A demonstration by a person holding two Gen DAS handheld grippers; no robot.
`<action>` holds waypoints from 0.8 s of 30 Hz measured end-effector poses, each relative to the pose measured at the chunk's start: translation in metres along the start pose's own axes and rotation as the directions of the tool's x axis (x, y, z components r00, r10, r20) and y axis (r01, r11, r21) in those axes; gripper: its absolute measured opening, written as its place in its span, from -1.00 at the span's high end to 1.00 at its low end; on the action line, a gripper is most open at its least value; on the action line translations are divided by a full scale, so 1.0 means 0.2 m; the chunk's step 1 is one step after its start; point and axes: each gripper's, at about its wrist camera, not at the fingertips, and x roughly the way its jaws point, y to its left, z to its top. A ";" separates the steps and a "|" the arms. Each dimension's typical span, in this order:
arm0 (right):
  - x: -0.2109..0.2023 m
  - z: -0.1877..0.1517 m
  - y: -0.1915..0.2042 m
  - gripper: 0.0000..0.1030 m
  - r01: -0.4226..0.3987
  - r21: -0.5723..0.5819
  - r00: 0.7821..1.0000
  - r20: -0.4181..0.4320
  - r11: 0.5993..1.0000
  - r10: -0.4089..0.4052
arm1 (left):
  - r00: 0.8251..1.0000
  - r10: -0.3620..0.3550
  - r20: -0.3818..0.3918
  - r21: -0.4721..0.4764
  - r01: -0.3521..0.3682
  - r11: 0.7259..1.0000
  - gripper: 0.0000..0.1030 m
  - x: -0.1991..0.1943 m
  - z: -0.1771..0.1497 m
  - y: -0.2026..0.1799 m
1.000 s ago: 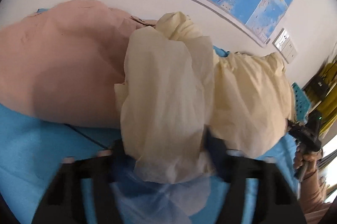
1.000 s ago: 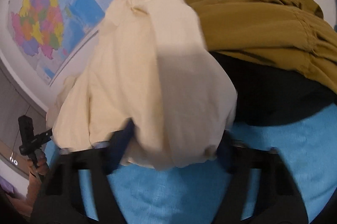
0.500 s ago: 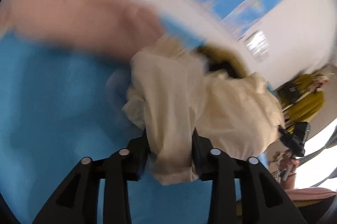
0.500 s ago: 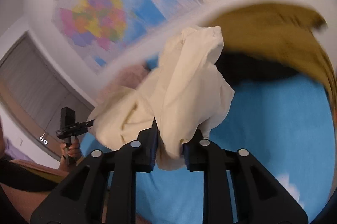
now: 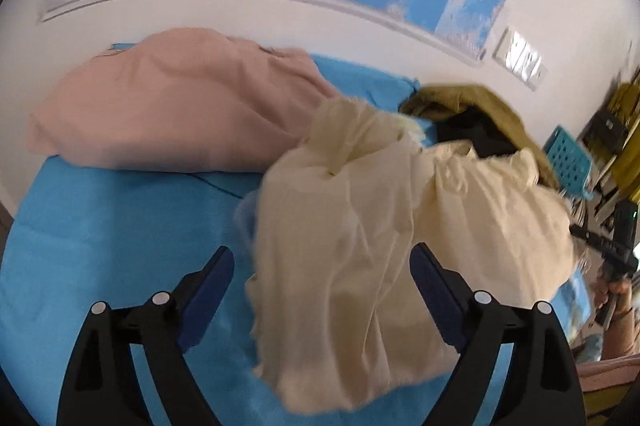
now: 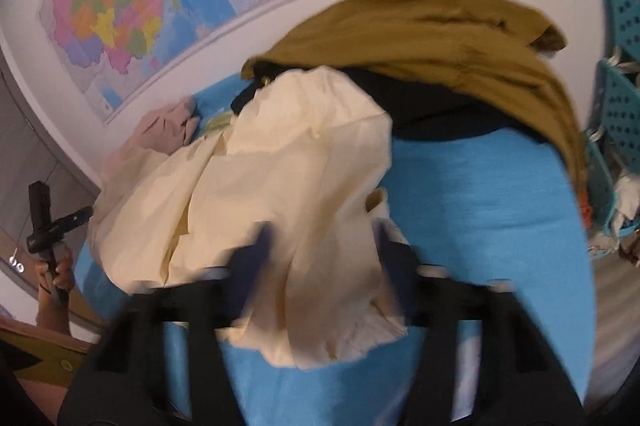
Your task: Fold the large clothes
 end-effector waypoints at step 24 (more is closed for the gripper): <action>0.11 0.37 0.17 -0.37 0.105 -0.168 0.994 0.055 0.980 -0.097 | 0.995 0.080 0.065 0.137 -0.088 0.987 -0.25 0.11 0.28 -0.16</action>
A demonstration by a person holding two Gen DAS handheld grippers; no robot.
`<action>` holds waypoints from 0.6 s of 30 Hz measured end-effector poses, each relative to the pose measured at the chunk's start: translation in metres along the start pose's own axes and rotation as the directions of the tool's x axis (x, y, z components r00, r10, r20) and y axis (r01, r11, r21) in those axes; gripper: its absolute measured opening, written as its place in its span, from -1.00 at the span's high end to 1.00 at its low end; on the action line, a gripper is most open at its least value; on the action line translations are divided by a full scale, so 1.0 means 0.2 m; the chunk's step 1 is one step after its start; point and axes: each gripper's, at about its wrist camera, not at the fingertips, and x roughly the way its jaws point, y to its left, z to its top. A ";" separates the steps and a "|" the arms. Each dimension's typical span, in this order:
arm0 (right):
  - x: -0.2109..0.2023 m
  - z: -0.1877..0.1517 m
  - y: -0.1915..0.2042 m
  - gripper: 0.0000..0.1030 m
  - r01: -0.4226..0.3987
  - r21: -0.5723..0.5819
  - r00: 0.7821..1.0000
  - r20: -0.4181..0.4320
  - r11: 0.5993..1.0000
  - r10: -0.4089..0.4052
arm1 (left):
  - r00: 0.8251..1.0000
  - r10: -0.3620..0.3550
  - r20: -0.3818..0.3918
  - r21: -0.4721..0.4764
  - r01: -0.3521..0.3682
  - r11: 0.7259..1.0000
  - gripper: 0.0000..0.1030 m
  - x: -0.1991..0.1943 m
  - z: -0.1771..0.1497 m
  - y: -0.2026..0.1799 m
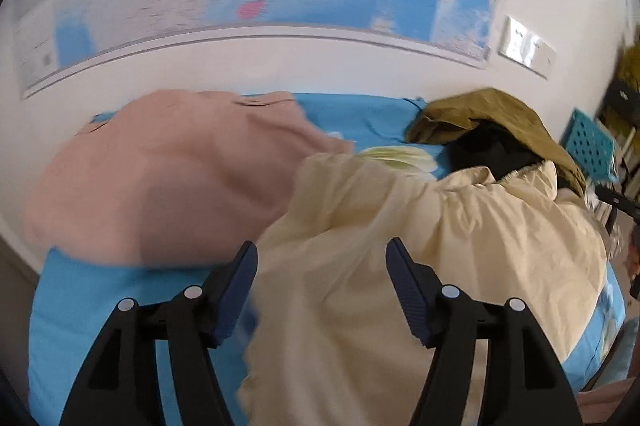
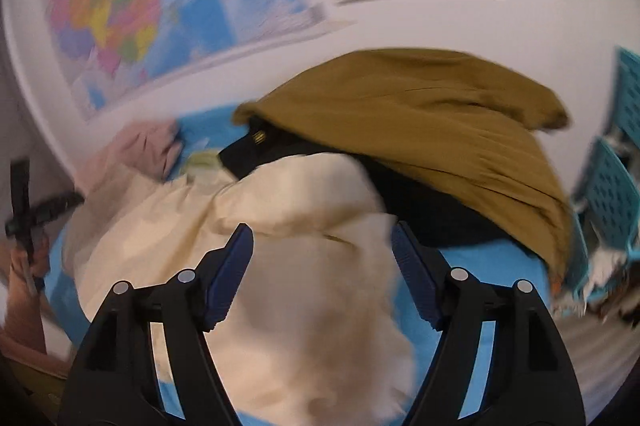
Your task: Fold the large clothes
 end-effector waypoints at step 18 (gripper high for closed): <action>0.13 0.23 0.21 0.79 0.069 -0.133 0.995 0.079 0.989 -0.058 | 0.996 -0.031 -0.087 -0.033 0.029 0.999 0.71 0.25 0.13 -0.07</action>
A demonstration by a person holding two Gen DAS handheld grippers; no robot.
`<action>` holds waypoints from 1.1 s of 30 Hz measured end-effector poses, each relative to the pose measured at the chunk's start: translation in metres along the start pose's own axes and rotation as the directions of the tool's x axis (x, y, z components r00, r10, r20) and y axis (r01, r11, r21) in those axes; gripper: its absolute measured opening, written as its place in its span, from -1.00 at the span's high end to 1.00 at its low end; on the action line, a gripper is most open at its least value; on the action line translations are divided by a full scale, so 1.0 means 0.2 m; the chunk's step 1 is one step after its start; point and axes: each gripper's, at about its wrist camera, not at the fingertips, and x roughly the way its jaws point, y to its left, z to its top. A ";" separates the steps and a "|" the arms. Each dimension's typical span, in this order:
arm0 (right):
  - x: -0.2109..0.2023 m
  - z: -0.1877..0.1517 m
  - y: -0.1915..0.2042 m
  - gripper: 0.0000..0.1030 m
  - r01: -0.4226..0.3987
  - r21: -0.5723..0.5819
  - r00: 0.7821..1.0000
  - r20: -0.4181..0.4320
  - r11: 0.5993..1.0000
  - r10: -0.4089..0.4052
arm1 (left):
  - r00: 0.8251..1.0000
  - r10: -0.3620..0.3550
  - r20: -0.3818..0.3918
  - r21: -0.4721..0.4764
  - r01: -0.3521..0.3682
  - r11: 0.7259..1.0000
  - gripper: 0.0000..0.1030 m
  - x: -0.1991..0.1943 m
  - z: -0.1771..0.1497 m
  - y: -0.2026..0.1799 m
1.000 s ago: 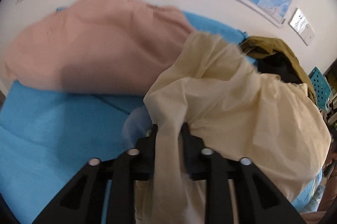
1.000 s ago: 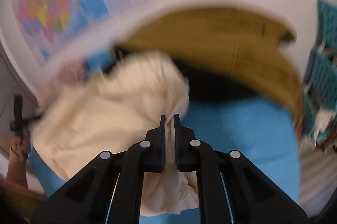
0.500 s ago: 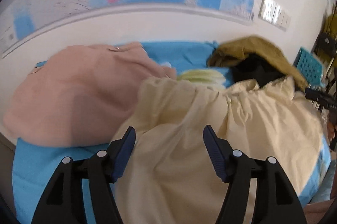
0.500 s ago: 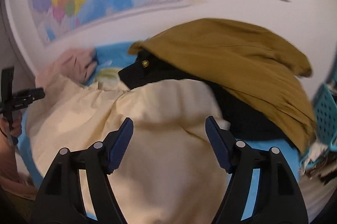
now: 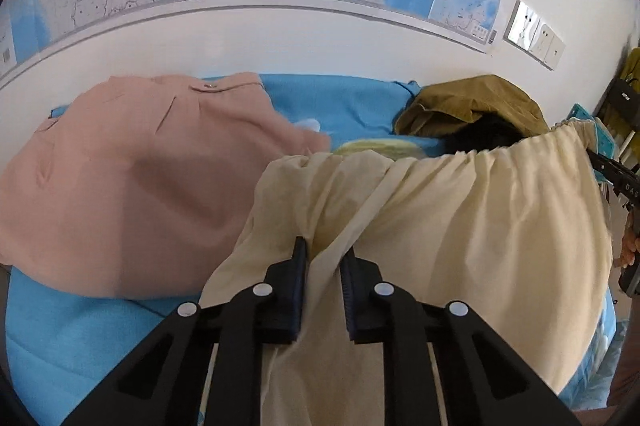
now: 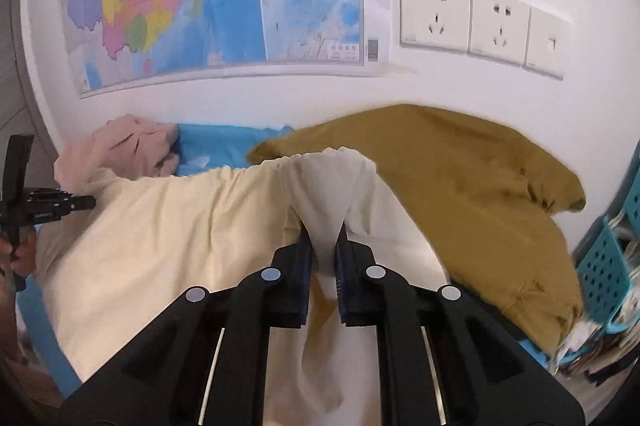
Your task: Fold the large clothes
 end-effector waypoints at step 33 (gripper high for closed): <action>0.23 -0.40 -0.02 -0.15 -0.106 0.123 0.980 -0.153 0.987 0.124 | 0.983 0.180 -0.024 -0.049 -0.181 0.982 -0.13 -0.05 -0.29 0.18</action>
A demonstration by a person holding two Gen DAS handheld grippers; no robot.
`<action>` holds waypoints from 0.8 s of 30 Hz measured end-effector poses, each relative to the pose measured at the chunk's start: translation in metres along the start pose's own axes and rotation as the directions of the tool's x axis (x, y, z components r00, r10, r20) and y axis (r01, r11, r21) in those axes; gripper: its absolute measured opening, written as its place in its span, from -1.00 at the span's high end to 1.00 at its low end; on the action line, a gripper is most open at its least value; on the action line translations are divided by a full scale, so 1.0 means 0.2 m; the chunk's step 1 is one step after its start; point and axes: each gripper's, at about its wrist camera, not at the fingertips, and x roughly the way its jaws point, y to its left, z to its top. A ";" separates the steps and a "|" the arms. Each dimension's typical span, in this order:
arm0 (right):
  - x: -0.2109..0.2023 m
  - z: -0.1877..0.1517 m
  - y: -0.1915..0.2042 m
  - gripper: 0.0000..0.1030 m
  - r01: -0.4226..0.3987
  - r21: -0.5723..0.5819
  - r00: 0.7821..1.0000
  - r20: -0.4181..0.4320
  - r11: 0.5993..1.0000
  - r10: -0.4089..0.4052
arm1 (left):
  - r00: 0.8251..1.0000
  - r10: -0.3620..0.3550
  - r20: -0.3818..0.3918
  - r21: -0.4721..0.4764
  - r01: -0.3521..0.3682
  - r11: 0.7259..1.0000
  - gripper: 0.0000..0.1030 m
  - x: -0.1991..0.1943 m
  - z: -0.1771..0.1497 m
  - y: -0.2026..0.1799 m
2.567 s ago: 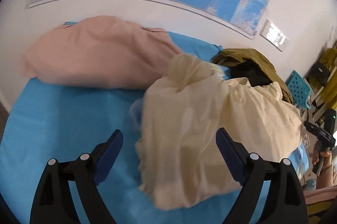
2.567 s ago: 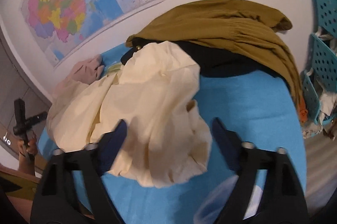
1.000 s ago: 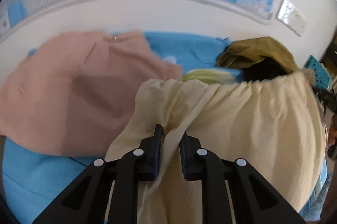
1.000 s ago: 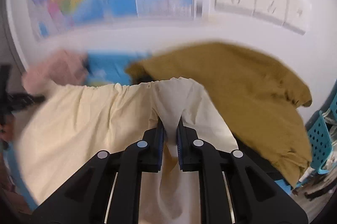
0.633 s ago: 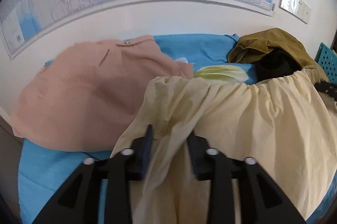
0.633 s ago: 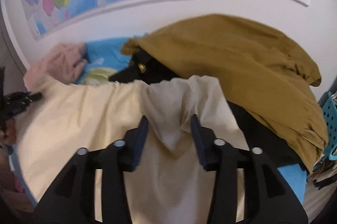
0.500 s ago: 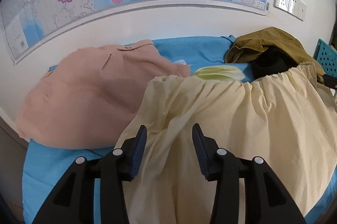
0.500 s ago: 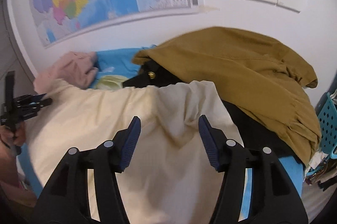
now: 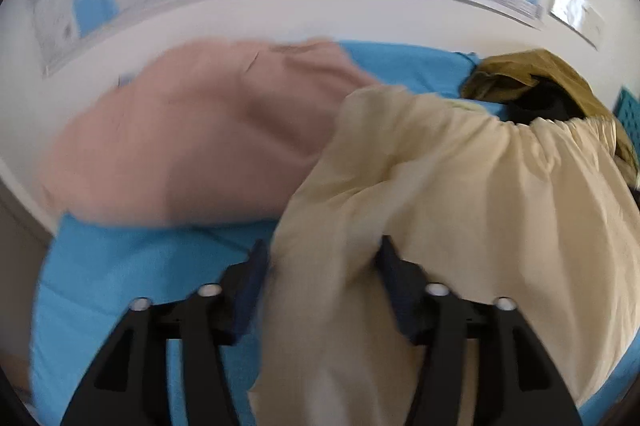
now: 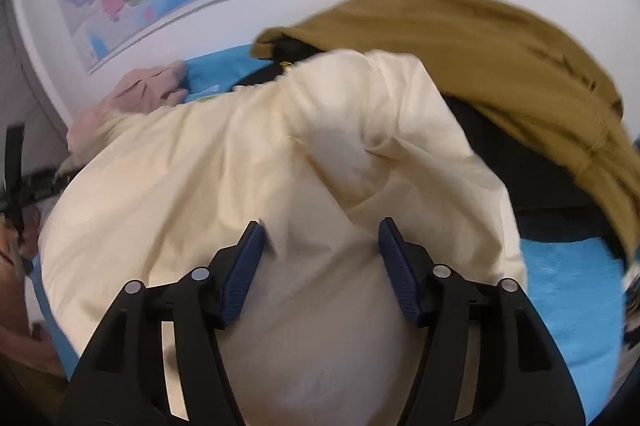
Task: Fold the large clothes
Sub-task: 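Release the cream shirt with the left gripper while the right gripper lifts a fold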
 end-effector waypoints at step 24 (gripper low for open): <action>-0.47 -0.40 -0.28 -0.29 0.044 0.223 0.996 0.064 0.974 -0.059 | 0.973 -0.226 0.053 -0.040 0.228 0.973 0.45 -0.34 -0.53 0.18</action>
